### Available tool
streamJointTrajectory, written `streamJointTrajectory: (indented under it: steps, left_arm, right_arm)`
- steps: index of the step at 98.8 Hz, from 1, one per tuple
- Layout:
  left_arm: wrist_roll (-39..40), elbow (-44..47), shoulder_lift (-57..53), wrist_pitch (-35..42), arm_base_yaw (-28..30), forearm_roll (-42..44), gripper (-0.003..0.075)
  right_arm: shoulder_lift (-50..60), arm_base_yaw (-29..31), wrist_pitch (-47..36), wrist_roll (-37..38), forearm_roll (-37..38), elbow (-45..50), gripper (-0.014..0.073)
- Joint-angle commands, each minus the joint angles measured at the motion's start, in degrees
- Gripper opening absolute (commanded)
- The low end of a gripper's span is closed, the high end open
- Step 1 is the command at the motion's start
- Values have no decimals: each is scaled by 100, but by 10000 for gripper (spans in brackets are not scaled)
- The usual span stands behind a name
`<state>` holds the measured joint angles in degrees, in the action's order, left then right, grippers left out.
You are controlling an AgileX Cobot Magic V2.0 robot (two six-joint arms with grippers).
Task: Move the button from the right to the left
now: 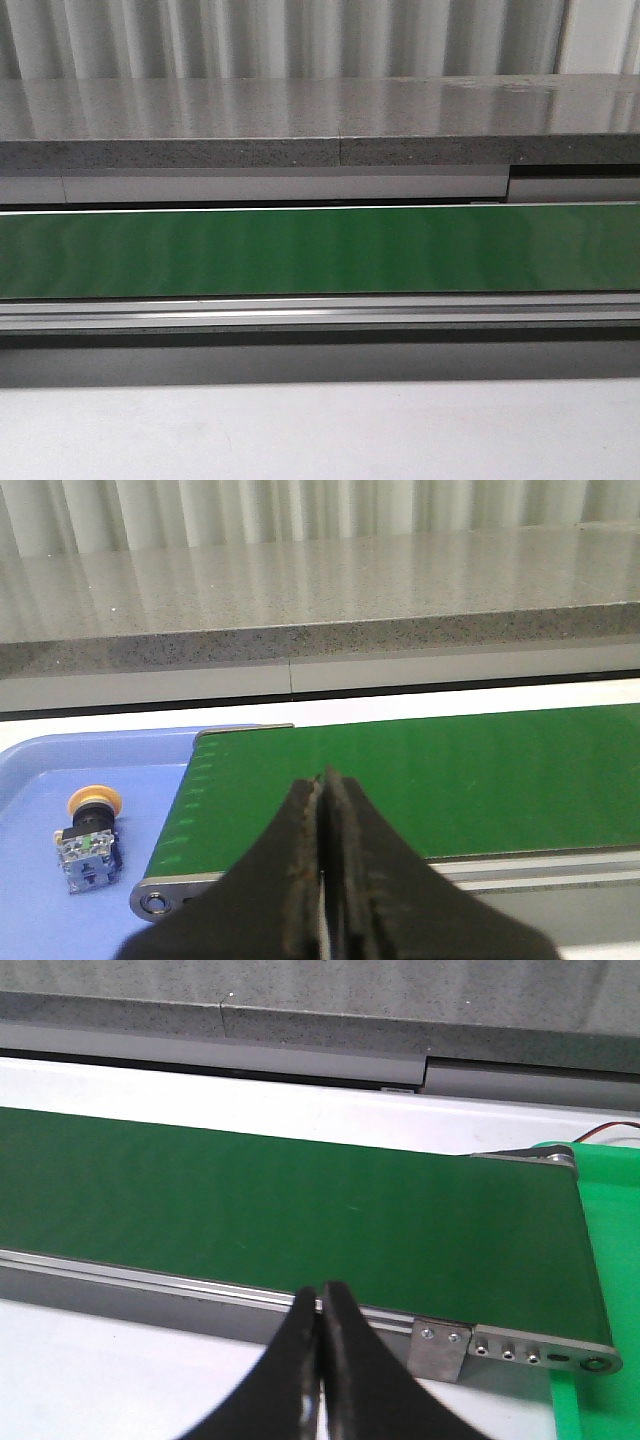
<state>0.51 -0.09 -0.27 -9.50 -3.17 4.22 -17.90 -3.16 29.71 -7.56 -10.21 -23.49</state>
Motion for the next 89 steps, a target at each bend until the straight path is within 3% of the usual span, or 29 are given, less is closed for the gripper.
streamJointTrajectory:
  steps: [1,12,28,39,65,74,89]
  left_arm:
    - [42,144,-198,448,-21,-49,-20]
    - [42,144,-198,448,-21,-49,-20]
    - [42,144,-198,448,-21,-49,-20]
    - [42,144,-198,448,-21,-49,-20]
    - [42,144,-198,448,-21,-49,-20]
    - [42,144,-198,448,-21,-49,-20]
    - [42,144,-198,461,-21,-49,-20]
  right_arm:
    - [-33,37,-550,-21,20,-130,-65]
    - [-33,189,-1281,35,627,133,-65]
    - [280,496,-2721,720,1205,838,-65]
    - [549,748,-3312,995,1356,1350,-65]
    - [1536,869,-3405,1040,1311,2439,-65]
    - [1960,876,-2798,1040,1311,2409,-65]
    - [1944,882,-2848,1040,1311,2409,-65]
